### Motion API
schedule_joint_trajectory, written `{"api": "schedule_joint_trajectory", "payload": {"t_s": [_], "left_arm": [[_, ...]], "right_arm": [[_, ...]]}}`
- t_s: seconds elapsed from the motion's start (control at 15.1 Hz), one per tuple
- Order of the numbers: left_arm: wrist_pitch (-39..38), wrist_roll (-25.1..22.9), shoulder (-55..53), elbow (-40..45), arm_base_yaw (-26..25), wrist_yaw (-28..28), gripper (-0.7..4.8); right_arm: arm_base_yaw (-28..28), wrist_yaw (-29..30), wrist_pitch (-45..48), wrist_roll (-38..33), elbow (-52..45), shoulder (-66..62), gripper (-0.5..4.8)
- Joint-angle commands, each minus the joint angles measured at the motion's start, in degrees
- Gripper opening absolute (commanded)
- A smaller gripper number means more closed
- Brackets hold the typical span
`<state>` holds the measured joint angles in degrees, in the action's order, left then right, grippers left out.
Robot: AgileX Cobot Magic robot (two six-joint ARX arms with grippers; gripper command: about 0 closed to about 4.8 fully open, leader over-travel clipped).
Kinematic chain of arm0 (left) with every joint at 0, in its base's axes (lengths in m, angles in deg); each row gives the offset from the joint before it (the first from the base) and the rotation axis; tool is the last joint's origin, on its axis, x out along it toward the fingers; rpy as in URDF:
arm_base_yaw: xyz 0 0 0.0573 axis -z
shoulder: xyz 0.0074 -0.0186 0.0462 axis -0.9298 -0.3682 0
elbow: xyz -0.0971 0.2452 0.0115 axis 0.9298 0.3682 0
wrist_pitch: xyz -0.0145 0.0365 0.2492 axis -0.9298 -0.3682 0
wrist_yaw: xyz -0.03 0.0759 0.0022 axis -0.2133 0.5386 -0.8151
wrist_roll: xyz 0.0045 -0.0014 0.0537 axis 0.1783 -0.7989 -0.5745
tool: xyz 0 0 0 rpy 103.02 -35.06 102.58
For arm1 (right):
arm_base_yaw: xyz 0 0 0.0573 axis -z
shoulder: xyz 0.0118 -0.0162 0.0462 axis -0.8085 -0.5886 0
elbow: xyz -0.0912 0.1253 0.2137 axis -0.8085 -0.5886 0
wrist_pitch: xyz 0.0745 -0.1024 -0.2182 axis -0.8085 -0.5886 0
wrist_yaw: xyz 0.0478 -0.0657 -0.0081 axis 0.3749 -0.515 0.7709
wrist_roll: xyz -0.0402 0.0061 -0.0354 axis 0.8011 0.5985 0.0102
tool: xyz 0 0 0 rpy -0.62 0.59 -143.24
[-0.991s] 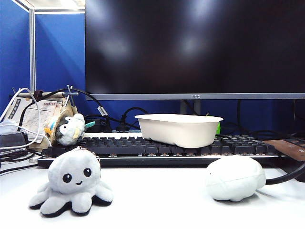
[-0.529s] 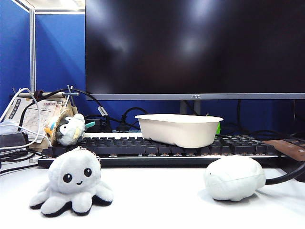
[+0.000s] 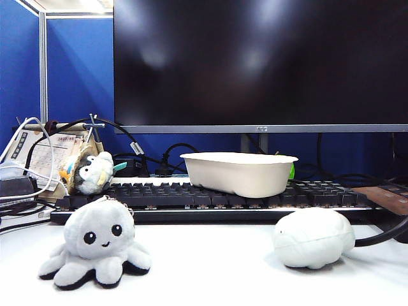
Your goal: Identity fluffy octopus among items on the table, put them into the paper lunch box.
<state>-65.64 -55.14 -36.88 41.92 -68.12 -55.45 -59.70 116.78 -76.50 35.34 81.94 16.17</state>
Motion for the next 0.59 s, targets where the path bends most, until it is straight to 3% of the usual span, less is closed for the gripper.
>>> {"api": "schedule_joint_trajectory", "payload": {"t_s": [0.07, 0.26, 0.59], "left_arm": [[-12.2, -8.5, -0.8, -0.2, 0.0, -3.3, -0.05], [-27.3, -17.9, -0.8, -0.2, 0.0, -1.7, -0.05], [-28.2, -18.7, -0.7, -0.2, -0.1, -0.7, -0.05]], "right_arm": [[-1.2, 7.4, -10.0, -0.5, 1.2, -6.2, -0.01], [-5.4, 7.1, -14.8, -0.5, 1.1, -13.2, -0.01], [-9.4, 8.2, -14.5, -0.5, 1.1, -16.4, -0.01]]}}
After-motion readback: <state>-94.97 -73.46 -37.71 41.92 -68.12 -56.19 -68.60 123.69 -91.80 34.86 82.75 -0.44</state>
